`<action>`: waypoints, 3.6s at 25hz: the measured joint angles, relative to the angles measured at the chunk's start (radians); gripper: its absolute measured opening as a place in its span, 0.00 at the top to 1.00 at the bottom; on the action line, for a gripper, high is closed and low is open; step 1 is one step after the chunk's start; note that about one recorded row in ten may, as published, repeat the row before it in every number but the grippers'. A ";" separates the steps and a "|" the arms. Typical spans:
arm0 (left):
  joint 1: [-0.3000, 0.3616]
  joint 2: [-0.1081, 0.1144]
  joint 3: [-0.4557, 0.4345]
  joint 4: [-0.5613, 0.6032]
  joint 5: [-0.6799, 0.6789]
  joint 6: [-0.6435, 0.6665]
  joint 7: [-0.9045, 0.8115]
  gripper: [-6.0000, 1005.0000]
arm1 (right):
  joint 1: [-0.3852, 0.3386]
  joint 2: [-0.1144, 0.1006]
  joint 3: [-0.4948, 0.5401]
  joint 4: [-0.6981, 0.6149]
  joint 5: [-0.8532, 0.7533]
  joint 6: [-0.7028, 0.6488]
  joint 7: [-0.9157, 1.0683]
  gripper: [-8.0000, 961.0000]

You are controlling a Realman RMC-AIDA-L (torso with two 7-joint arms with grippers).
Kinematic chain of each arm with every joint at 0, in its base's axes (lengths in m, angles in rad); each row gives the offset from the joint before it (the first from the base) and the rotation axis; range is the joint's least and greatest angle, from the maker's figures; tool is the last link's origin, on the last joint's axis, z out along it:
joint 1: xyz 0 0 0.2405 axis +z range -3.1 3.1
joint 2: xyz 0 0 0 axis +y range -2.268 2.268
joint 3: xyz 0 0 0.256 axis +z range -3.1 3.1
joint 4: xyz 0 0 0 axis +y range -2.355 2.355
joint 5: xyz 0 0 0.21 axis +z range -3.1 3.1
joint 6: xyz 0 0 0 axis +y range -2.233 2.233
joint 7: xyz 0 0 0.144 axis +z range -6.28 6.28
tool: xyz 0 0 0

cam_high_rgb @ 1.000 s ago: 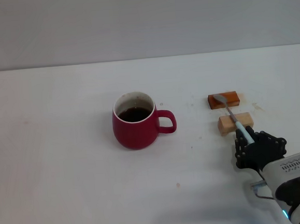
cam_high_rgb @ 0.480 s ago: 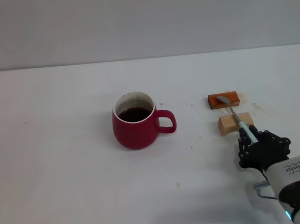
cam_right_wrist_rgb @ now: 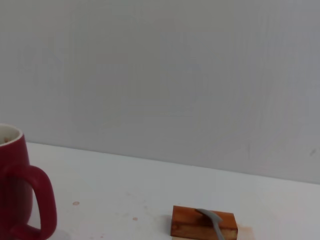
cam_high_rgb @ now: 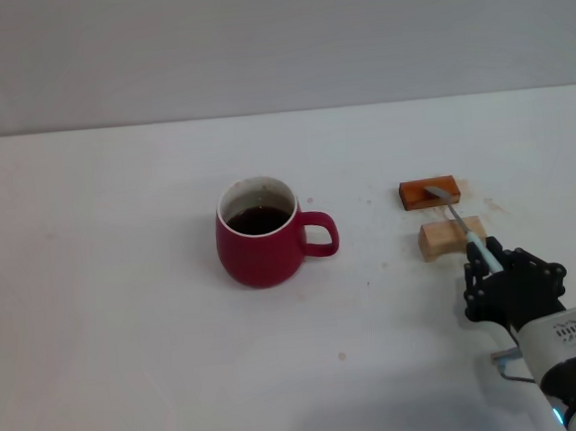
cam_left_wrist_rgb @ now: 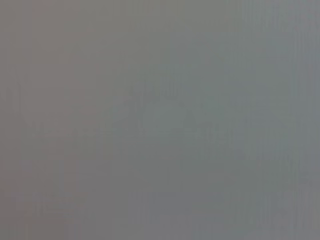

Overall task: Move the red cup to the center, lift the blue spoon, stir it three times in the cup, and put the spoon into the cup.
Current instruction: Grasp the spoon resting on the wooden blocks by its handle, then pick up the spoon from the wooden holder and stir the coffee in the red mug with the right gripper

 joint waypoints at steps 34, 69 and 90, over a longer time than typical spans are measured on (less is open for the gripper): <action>0.005 -0.002 0.003 0.000 0.000 0.017 -0.006 0.14 | 0.012 0.003 -0.002 -0.014 0.050 0.038 -0.010 0.84; 0.005 -0.008 0.002 0.000 0.000 0.025 -0.009 0.14 | 0.008 -0.006 -0.013 0.014 0.029 -0.034 -0.016 0.85; 0.000 -0.012 0.002 0.003 0.000 0.018 -0.001 0.14 | -0.036 -0.064 -0.002 0.126 -0.173 -0.150 0.159 0.85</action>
